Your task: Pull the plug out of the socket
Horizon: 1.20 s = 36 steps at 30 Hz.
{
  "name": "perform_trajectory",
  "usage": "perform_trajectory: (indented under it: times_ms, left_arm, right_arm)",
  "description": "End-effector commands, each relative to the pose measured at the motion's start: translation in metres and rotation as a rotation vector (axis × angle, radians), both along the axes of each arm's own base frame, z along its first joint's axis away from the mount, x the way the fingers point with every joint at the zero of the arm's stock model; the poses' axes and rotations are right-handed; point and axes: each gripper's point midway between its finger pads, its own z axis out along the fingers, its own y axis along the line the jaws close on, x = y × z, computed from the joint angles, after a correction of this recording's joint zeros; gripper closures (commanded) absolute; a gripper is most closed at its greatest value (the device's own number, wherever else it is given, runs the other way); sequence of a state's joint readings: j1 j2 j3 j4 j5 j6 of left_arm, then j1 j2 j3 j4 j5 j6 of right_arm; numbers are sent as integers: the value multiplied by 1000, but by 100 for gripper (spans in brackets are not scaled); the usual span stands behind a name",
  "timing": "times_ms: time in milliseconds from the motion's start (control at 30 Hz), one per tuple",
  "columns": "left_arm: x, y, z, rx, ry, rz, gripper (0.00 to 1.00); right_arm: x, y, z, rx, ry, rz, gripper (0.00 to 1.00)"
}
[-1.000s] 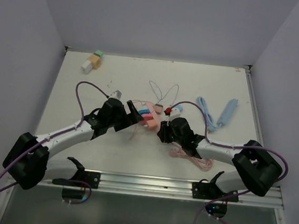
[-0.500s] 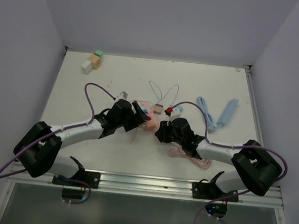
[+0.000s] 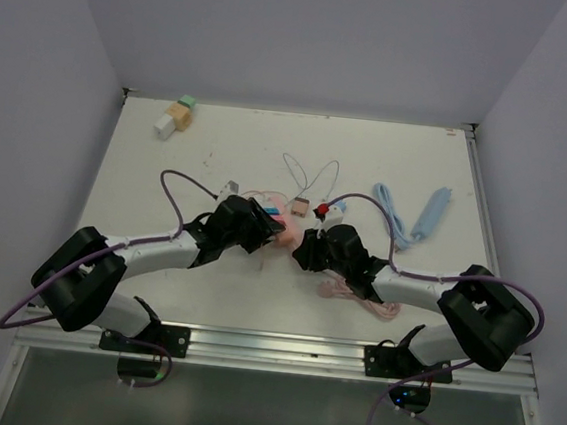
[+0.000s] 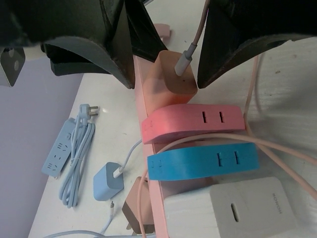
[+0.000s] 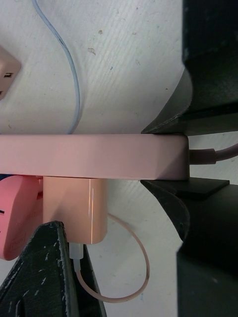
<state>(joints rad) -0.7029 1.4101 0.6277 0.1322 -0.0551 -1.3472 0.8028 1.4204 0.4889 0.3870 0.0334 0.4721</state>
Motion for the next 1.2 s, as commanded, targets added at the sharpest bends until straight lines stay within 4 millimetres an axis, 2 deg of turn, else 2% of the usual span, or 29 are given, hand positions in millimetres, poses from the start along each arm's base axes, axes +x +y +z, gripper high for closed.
perform_trajectory:
  times_ms: [0, 233, 367, 600, 1033, 1167]
  left_arm:
    - [5, -7, 12, -98, -13, 76, 44]
    - [-3, -7, 4, -127, 5, 113, 44]
    - [0, -7, 3, -145, 0, 131, 46]
    - [13, -7, 13, -201, -47, 191, 49]
    - [11, -13, 5, -255, -33, 213, 51]
    - [14, -13, 8, -264, -50, 225, 57]
  right_arm:
    - [16, 21, 37, 154, -92, -5, 100]
    - [17, 24, 37, 175, -79, -8, 100]
    - [17, 24, 36, 178, -76, -9, 100]
    - [17, 25, 35, 192, -71, -15, 100]
    - [12, 30, 34, 283, -17, -11, 100]
    - [12, 31, 33, 297, -6, -11, 100]
